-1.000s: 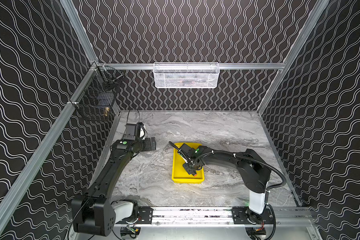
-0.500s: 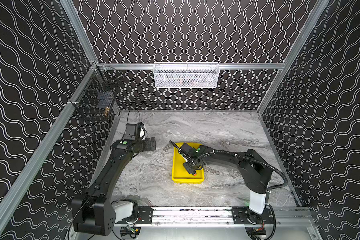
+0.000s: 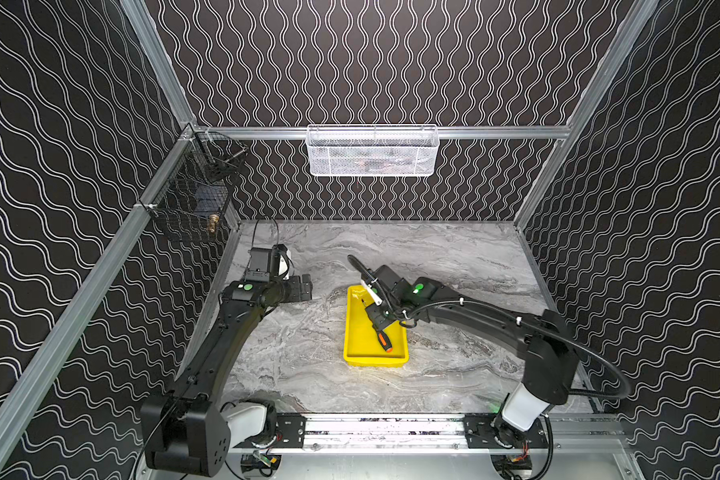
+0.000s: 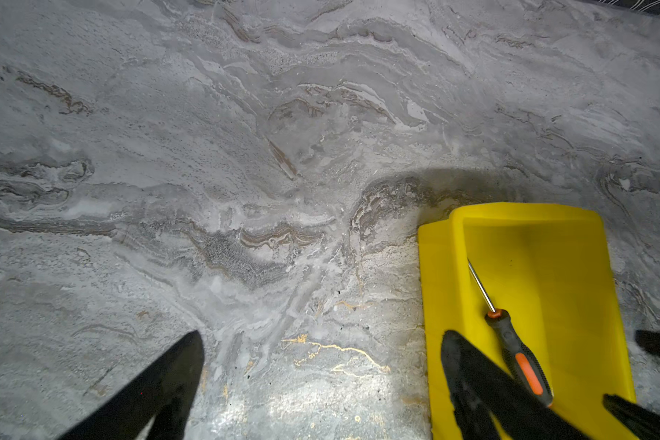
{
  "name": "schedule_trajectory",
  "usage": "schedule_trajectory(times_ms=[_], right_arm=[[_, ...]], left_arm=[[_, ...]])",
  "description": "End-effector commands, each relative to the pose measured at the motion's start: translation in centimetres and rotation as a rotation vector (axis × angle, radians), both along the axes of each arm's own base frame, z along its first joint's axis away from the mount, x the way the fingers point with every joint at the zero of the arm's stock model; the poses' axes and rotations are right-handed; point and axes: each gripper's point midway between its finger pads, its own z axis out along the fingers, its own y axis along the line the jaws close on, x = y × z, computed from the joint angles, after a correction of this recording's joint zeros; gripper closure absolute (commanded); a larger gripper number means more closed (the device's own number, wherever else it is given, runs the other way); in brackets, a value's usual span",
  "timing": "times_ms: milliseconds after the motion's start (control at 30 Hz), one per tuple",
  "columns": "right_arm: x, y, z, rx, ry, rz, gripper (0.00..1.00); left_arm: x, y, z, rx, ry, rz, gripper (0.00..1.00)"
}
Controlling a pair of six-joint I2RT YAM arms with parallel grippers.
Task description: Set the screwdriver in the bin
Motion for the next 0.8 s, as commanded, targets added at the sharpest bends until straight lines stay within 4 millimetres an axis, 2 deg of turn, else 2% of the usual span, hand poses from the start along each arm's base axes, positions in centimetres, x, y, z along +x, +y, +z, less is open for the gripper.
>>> schedule_trajectory(times_ms=[0, 167, 333, 533, 633, 767], right_arm=[[0.6, -1.0, 3.1, 0.073, -0.014, -0.018, 0.39], [2.9, -4.6, 8.6, 0.264, -0.089, -0.108, 0.31], [4.6, -9.0, 12.2, 0.356, -0.207, -0.224, 0.19], [5.2, -13.0, 14.0, 0.397, -0.27, -0.342, 0.07], [5.0, -13.8, 14.7, 0.429, -0.304, -0.36, 0.01], [4.5, -15.3, 16.0, 0.436, -0.373, -0.394, 0.01]], left_arm=[[0.4, -0.6, 0.8, -0.021, -0.043, -0.037, 0.01], [0.7, -1.2, 0.7, -0.049, -0.024, -0.05, 0.01], [0.7, -1.4, 1.5, -0.056, -0.072, -0.066, 0.01], [0.5, -1.6, 3.4, -0.075, -0.156, -0.076, 0.01], [0.4, -1.7, 4.0, -0.08, -0.18, -0.079, 0.01], [0.3, -1.5, 4.8, -0.08, -0.214, -0.074, 0.01]])
